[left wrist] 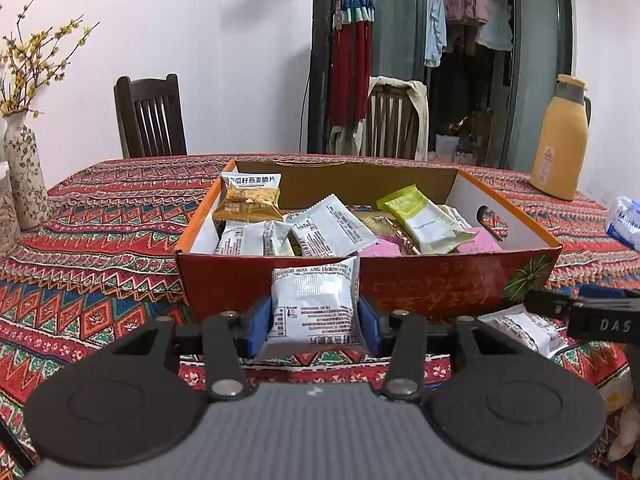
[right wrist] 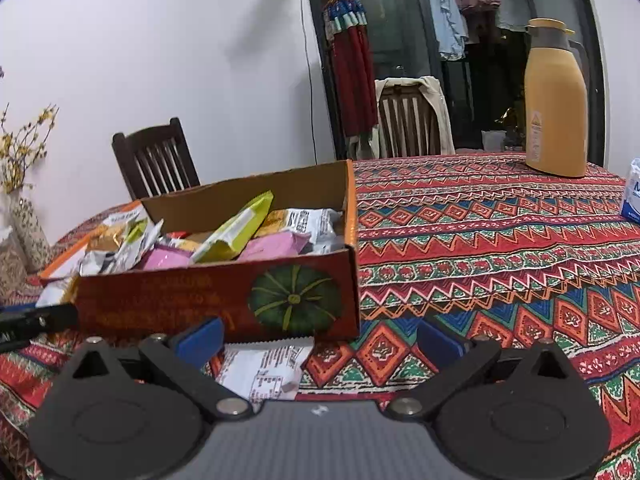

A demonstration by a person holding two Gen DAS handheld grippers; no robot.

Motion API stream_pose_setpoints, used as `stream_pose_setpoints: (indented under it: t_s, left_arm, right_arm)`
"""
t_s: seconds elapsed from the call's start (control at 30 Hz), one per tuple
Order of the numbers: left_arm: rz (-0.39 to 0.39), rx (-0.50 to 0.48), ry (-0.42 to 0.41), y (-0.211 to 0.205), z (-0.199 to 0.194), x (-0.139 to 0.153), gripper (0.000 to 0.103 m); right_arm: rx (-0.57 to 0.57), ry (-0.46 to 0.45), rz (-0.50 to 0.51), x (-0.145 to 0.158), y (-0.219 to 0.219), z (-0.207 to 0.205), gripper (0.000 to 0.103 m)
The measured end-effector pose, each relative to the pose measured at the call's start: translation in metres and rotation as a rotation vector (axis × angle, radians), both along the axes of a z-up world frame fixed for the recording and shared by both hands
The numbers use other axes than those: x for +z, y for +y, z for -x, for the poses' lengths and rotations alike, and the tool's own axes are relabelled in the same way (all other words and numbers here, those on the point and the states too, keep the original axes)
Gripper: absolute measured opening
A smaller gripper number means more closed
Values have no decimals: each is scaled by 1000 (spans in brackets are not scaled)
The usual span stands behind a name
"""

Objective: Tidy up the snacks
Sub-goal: 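Grasp a white packet with the left gripper while the right gripper grasps another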

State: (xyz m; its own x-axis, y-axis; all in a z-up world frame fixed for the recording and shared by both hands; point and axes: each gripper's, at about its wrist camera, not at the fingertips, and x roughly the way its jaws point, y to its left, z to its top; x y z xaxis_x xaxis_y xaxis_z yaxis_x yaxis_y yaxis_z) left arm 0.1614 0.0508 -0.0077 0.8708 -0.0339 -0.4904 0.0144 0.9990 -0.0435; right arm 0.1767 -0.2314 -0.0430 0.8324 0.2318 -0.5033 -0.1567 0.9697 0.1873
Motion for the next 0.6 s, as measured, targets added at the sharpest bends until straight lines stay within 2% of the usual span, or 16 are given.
stream_pose_setpoints:
  t_s: [0.4,0.6]
  left_arm:
    - [55,-51,-30,5,4,-8,47]
    - [78,-63,-26,7,4,-9,47]
  right_arm:
    - [36,60,98,1,28,-11,103]
    - [32,155,146,-11,48,-27,103]
